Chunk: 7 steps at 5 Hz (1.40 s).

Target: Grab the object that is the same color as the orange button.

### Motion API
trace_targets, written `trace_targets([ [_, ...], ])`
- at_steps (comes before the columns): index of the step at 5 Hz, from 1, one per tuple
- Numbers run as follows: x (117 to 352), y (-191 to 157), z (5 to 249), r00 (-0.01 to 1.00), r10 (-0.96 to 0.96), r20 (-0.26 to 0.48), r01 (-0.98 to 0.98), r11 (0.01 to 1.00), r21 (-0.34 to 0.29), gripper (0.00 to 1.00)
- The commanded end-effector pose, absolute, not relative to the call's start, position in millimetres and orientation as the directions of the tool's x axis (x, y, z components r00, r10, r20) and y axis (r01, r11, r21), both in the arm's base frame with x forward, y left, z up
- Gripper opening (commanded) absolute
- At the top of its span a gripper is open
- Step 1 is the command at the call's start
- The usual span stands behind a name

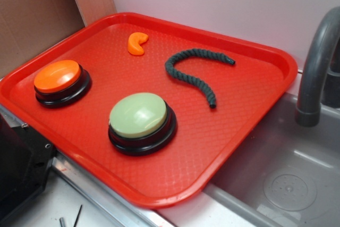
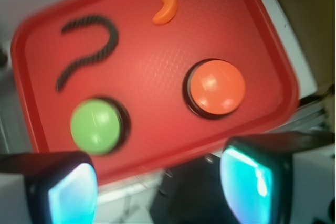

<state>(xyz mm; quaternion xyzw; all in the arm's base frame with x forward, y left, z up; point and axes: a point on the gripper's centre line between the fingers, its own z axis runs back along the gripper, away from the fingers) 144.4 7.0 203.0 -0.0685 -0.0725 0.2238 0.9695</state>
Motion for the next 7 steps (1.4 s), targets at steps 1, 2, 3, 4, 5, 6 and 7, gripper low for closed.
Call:
trace_targets([
  [1,214,46,156,0.710,0.688,0.150,-0.651,0.723,-0.230,1.00],
  [2,242,55,133,0.585,0.783,0.212,-0.732,0.622,-0.276,1.00],
  [3,268,56,108,0.582,0.776,0.242,-0.735,0.630,-0.250,1.00],
  [4,290,68,78,0.579,0.779,0.240,-0.759,0.623,-0.191,1.00],
  [5,306,76,54,0.600,0.767,0.224,-0.756,0.636,-0.153,1.00],
  [6,318,82,41,0.611,0.766,0.199,-0.756,0.639,-0.138,1.00],
  [7,320,74,30,0.629,0.749,0.209,-0.755,0.652,-0.064,0.49],
])
